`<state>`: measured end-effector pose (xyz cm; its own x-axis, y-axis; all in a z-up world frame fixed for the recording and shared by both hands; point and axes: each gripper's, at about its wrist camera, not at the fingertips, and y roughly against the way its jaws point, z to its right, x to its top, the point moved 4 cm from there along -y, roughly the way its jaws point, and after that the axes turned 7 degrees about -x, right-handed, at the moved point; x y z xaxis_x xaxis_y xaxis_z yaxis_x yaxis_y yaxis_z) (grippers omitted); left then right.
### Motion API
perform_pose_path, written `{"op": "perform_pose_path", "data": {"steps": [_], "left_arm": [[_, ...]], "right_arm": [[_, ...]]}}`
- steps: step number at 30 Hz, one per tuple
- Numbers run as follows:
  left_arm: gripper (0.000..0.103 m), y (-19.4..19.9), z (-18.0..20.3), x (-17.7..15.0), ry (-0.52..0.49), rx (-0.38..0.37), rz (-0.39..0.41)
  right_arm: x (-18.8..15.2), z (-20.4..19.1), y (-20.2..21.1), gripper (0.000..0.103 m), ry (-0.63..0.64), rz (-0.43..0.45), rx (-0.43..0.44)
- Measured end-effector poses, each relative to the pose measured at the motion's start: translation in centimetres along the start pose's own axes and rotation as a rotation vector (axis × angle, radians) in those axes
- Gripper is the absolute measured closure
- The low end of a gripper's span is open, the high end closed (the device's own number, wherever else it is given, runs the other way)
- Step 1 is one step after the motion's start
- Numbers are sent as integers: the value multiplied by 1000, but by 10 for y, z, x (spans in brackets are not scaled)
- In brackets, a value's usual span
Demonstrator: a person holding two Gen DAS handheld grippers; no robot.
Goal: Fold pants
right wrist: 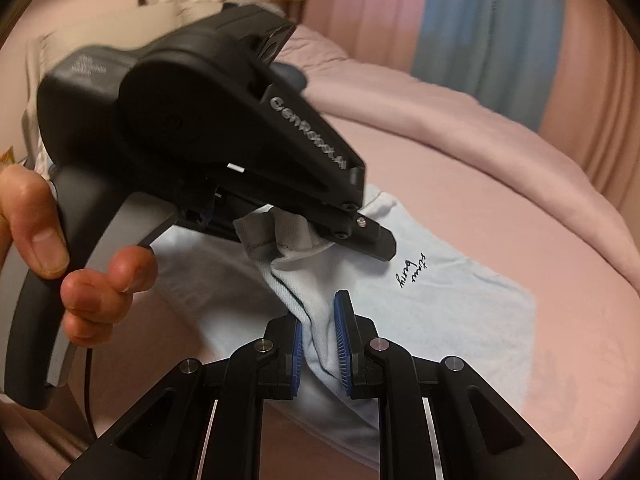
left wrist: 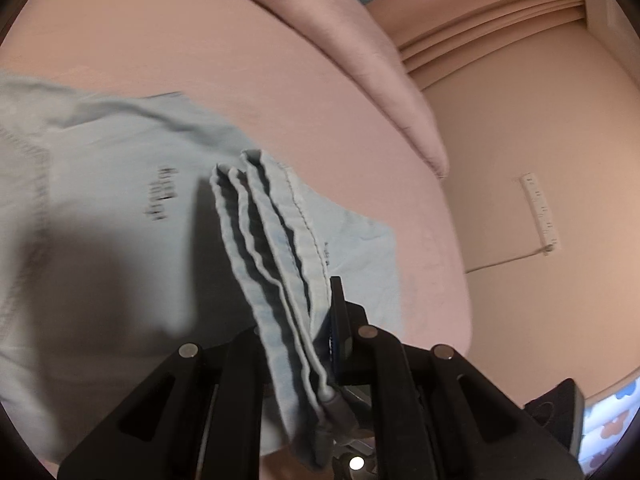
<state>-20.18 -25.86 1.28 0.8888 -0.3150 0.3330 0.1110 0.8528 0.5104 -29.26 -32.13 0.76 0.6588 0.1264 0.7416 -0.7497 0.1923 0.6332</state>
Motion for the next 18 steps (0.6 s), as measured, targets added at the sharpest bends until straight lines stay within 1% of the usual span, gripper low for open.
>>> {"op": "perform_pose_path", "data": {"steps": [2, 3, 4, 5, 6, 7, 8, 9, 10, 11, 12, 13, 15, 17, 18], "left_arm": [[94, -5, -8, -2, -6, 29, -27], [90, -10, -14, -5, 7, 52, -52], [89, -12, -20, -6, 27, 87, -64], [89, -13, -24, -7, 41, 82, -60], [88, -10, -27, -7, 62, 69, -47], [85, -9, -27, -5, 67, 74, -38], [78, -5, -26, -4, 58, 85, -27], [73, 4, -24, -1, 30, 120, -1], [61, 14, -22, 3, 5, 154, 20], [51, 23, -19, 7, -18, 188, 46], [48, 35, -17, 11, -44, 223, 86], [47, 37, -12, 17, -56, 236, 111], [47, 44, -4, 22, -80, 226, 135], [49, 39, 10, 22, -114, 171, 124], [49, 31, 19, 21, -126, 127, 105]], "right_arm": [[-3, -3, -8, 86, 12, -27, 14], [-7, -2, -12, 86, 20, -56, 15], [-11, -3, -19, 85, 31, -100, 19], [-14, -1, -22, 83, 31, -118, 28], [-16, 3, -21, 80, 13, -117, 50], [-17, 7, -19, 74, -4, -117, 71], [-17, 13, -16, 68, -29, -120, 100], [-18, 21, -12, 61, -64, -123, 131], [-18, 32, -6, 57, -124, -132, 181], [-19, 42, -1, 57, -169, -134, 215], [-22, 60, 8, 56, -239, -126, 248], [-23, 70, 12, 56, -270, -120, 254], [-26, 108, 25, 56, -376, -95, 238], [-30, 136, 27, 56, -437, -93, 191], [-32, 150, 26, 56, -460, -101, 145]]}}
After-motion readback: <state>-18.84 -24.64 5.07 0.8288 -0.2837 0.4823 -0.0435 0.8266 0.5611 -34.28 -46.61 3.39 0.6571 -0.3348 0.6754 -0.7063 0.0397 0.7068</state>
